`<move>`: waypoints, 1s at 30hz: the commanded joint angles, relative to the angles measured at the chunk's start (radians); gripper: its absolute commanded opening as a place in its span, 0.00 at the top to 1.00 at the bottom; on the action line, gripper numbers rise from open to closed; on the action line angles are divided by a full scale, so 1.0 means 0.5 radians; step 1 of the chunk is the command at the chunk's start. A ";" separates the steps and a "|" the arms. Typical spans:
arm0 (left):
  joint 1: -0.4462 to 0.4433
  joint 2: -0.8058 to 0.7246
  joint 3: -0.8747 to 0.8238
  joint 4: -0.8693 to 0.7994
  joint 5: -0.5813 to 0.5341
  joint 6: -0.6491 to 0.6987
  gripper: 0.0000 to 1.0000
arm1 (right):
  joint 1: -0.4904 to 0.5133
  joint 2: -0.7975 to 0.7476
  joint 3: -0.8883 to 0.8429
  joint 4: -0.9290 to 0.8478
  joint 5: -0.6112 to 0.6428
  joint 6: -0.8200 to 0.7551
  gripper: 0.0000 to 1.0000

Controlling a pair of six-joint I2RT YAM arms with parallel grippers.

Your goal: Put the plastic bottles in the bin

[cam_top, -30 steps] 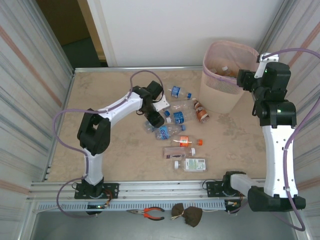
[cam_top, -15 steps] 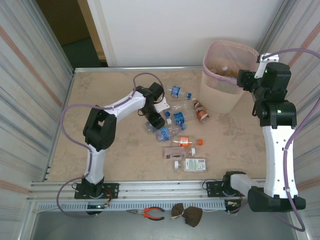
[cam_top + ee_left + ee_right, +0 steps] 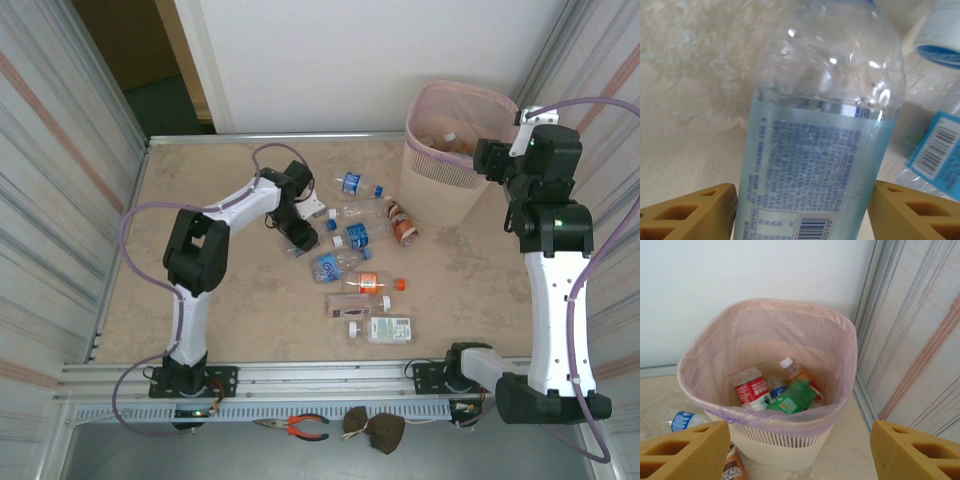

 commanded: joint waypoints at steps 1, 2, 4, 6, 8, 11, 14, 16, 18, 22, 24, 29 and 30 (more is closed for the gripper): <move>0.045 -0.081 -0.074 -0.019 0.018 -0.078 0.33 | -0.017 -0.034 0.001 0.016 -0.015 0.038 0.27; 0.055 -0.090 -0.088 -0.013 0.020 -0.091 0.34 | -0.018 -0.033 0.001 0.014 -0.013 0.041 0.27; 0.077 -0.104 -0.110 -0.011 0.022 -0.122 0.34 | -0.021 -0.031 -0.001 0.020 -0.021 0.046 0.27; 0.087 -0.115 -0.124 -0.012 0.029 -0.140 0.35 | -0.020 -0.031 0.001 0.021 -0.024 0.051 0.27; 0.087 -0.119 -0.133 -0.010 0.057 -0.145 0.34 | -0.019 -0.029 0.000 0.024 -0.030 0.054 0.27; 0.086 -0.116 -0.136 -0.001 0.086 -0.147 0.32 | -0.020 -0.027 0.000 0.024 -0.035 0.054 0.27; 0.066 -0.101 -0.136 0.005 0.065 -0.126 0.31 | -0.017 -0.029 0.000 0.024 -0.040 0.059 0.27; 0.050 -0.087 -0.130 0.002 0.043 -0.109 0.31 | -0.019 -0.033 0.001 0.021 -0.039 0.060 0.27; 0.034 -0.064 -0.119 -0.004 0.029 -0.092 0.30 | -0.018 -0.034 0.001 0.019 -0.033 0.054 0.27; 0.018 -0.024 -0.087 -0.031 -0.010 -0.073 0.30 | -0.019 -0.034 -0.002 0.014 -0.033 0.055 0.27; 0.007 0.041 -0.079 -0.038 -0.040 -0.064 0.30 | -0.019 -0.038 -0.002 0.012 -0.033 0.054 0.27; -0.010 0.094 -0.062 -0.069 -0.110 -0.054 0.29 | -0.018 -0.036 0.001 0.011 -0.033 0.055 0.27; -0.013 0.103 -0.063 -0.071 -0.115 -0.051 0.28 | -0.019 -0.036 -0.001 0.011 -0.033 0.055 0.27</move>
